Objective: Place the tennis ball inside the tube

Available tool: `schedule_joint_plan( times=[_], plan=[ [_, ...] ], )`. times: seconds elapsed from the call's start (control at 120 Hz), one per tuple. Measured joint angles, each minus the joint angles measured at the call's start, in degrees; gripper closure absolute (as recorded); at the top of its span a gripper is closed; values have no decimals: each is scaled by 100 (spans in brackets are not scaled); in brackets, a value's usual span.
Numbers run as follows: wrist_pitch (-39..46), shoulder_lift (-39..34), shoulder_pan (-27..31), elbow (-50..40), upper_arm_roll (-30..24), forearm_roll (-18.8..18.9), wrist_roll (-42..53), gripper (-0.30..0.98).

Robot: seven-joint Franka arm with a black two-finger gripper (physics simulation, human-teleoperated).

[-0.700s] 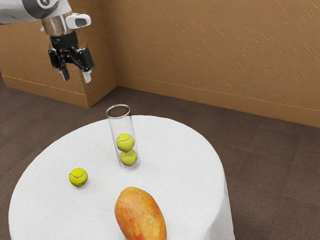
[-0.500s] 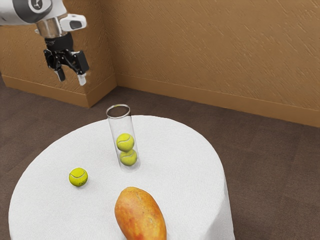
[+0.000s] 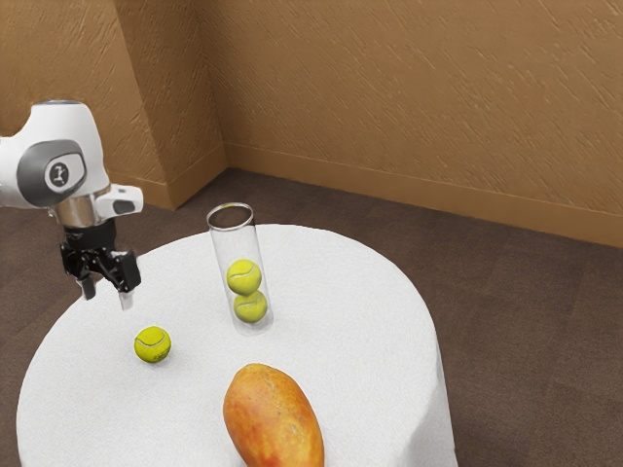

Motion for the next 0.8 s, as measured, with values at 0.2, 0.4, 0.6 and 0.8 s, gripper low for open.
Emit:
schedule_joint_plan(
  times=[0.2,0.4,0.6,0.8],
  plan=[
    [1028,498,84,-397,27,-105,21,2],
    [1906,1260,-15,-413,29,-466,52,2],
    [2300,1486,-130,-525,29,-686,78,2],
    [2480,1631,-40,-597,30,-802,106,2]
  ],
)
